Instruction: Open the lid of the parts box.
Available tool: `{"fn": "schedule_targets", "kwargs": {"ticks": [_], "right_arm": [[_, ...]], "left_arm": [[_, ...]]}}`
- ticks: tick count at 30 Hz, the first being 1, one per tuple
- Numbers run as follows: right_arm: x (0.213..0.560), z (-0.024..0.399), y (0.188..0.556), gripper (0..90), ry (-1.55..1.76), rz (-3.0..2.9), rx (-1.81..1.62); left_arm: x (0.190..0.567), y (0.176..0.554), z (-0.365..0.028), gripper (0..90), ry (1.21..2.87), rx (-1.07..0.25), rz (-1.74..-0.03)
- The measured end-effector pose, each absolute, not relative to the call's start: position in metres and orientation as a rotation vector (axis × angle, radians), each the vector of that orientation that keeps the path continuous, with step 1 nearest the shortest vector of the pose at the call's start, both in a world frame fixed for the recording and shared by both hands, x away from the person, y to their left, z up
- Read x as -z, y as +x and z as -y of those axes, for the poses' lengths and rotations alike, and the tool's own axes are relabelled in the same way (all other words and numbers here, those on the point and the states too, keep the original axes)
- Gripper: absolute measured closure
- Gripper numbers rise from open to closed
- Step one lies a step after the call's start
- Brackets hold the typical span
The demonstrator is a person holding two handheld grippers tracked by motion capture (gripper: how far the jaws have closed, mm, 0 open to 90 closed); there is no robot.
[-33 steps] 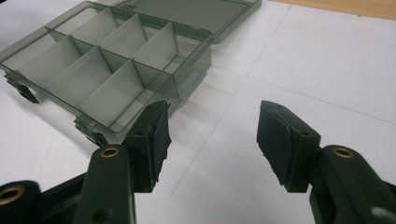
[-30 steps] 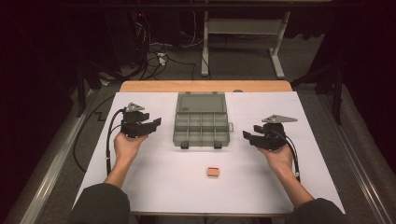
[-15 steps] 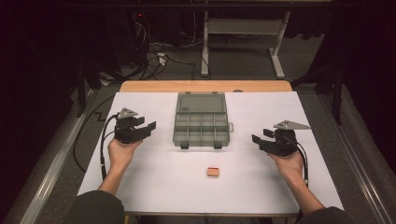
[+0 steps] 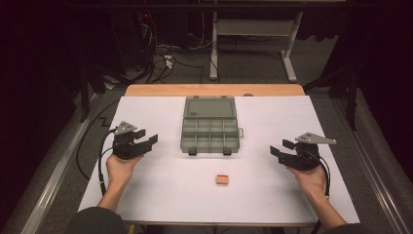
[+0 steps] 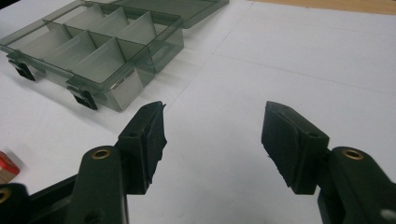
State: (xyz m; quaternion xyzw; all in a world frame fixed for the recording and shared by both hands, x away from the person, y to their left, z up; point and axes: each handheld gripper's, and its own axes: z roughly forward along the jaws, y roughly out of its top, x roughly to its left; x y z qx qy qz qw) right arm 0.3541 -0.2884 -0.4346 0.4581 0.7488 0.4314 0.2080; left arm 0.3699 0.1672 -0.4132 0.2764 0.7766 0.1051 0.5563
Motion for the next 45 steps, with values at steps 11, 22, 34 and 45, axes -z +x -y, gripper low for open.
{"fn": "schedule_targets", "kwargs": {"ticks": [11, 22, 34, 45], "right_arm": [[0.443, 0.300, 0.339, 37.4, 1.269, -2.062, -1.220], [0.449, 0.313, 0.325, 35.5, 1.274, -2.018, -1.247], [0.459, 0.328, 0.302, 34.3, 1.268, -1.957, -1.288], [0.463, 0.334, 0.284, 33.3, 1.245, -1.919, -1.293]], "left_arm": [[0.421, 0.352, -0.178, 41.2, 0.641, -0.266, -1.822], [0.427, 0.333, -0.184, 40.0, 0.631, -0.254, -1.804], [0.433, 0.311, -0.188, 39.0, 0.607, -0.234, -1.768], [0.444, 0.292, -0.192, 38.0, 0.609, -0.225, -1.776]]}}
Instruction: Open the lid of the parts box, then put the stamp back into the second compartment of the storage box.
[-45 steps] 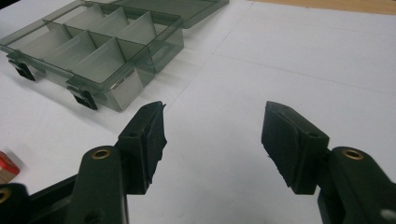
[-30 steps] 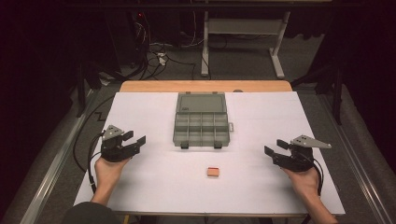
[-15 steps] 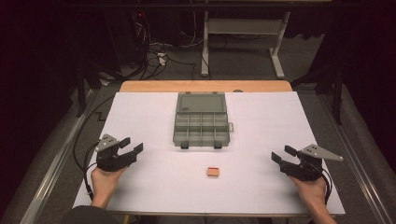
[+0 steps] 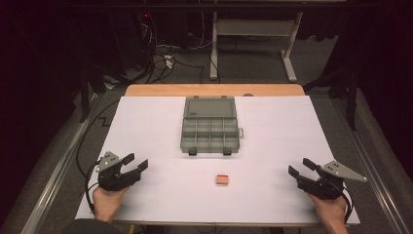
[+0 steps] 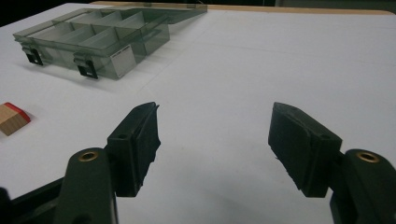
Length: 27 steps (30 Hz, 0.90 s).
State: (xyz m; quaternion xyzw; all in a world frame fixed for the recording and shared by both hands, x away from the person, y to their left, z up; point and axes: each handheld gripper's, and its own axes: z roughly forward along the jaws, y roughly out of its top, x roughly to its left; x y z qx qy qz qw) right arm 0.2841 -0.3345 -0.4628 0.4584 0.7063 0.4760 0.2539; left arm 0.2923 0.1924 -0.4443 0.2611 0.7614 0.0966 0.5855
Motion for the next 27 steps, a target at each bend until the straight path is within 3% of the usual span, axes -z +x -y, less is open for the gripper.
{"fn": "schedule_targets", "kwargs": {"ticks": [27], "right_arm": [[0.4639, 0.3399, 0.2781, 31.8, 1.268, -1.902, -1.331]], "left_arm": [[0.4403, 0.2852, -0.1948, 37.5, 0.589, -0.206, -1.762]]}}
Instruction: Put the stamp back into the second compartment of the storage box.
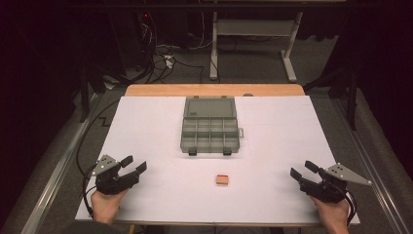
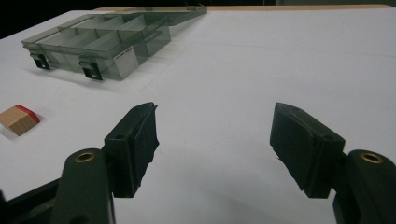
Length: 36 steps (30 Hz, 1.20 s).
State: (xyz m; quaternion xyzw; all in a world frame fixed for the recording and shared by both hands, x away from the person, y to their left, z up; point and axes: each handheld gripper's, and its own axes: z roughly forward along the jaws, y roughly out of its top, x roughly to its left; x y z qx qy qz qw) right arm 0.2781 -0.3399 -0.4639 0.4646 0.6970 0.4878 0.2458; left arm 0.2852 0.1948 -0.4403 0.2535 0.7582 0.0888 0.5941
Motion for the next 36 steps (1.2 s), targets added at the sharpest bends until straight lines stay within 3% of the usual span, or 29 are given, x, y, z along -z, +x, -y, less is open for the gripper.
{"fn": "schedule_targets", "kwargs": {"ticks": [14, 36], "right_arm": [[0.465, 0.340, 0.278, 30.8, 1.290, -1.903, -1.333], [0.466, 0.340, 0.279, 31.1, 1.289, -1.906, -1.332]], "left_arm": [[0.427, 0.283, -0.173, 38.3, 0.627, -0.166, -1.746], [0.426, 0.292, -0.114, 36.7, 0.819, -0.088, -1.763]]}}
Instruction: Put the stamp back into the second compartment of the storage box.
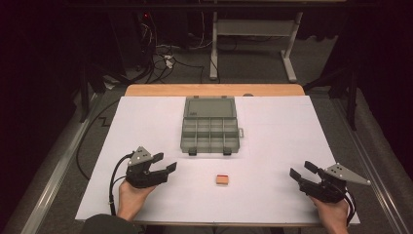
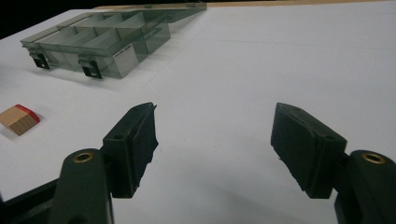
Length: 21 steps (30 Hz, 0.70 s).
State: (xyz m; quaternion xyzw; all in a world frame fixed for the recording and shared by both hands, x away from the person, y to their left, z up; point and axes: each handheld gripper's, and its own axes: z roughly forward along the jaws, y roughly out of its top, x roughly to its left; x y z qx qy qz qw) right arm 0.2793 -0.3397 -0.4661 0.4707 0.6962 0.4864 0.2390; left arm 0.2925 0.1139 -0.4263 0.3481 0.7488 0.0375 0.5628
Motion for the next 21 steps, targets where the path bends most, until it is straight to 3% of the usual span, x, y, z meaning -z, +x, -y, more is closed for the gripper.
{"fn": "schedule_targets", "kwargs": {"ticks": [21], "right_arm": [[0.466, 0.339, 0.279, 31.4, 1.292, -1.914, -1.324]], "left_arm": [[0.432, 0.290, -0.067, 40.6, 0.988, -0.043, -1.757]]}}
